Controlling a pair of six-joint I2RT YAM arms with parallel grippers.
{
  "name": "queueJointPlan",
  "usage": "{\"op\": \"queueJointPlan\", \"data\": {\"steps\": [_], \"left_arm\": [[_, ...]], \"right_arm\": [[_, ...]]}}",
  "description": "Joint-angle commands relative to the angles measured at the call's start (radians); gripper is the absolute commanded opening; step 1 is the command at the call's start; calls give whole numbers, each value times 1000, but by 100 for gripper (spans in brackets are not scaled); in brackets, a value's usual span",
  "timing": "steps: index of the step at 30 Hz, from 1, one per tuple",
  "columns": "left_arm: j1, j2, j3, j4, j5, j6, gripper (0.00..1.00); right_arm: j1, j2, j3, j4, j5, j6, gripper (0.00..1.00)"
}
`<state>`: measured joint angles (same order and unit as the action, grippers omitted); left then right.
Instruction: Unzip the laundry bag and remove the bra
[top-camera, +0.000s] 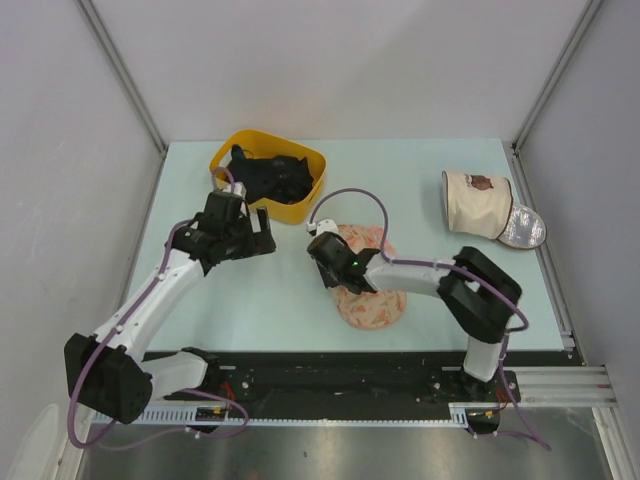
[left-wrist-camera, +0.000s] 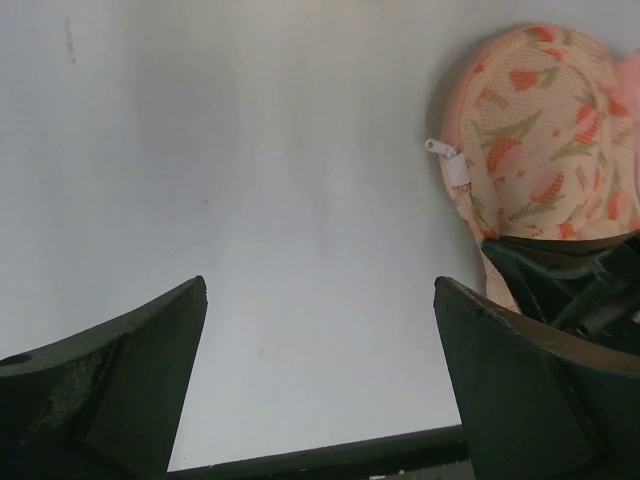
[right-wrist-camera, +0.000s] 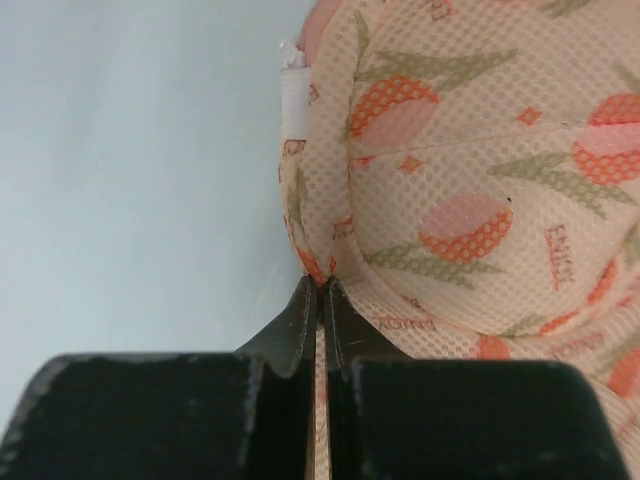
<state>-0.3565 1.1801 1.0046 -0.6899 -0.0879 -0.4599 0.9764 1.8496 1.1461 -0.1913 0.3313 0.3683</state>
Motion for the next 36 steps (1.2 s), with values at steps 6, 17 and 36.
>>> {"op": "queueJointPlan", "data": {"steps": [6,17,36], "left_arm": [[-41,-69,-86,266,430,104,100],[-88,-92,15,242,571,257,81],[-101,-364,-214,516,795,569,100]], "right_arm": [[-195,-458,-95,27,-814,-198,0],[-311,-601,-95,-181,-1002,-279,0],[-363,-602,-95,-250,-1132,-310,0]]}}
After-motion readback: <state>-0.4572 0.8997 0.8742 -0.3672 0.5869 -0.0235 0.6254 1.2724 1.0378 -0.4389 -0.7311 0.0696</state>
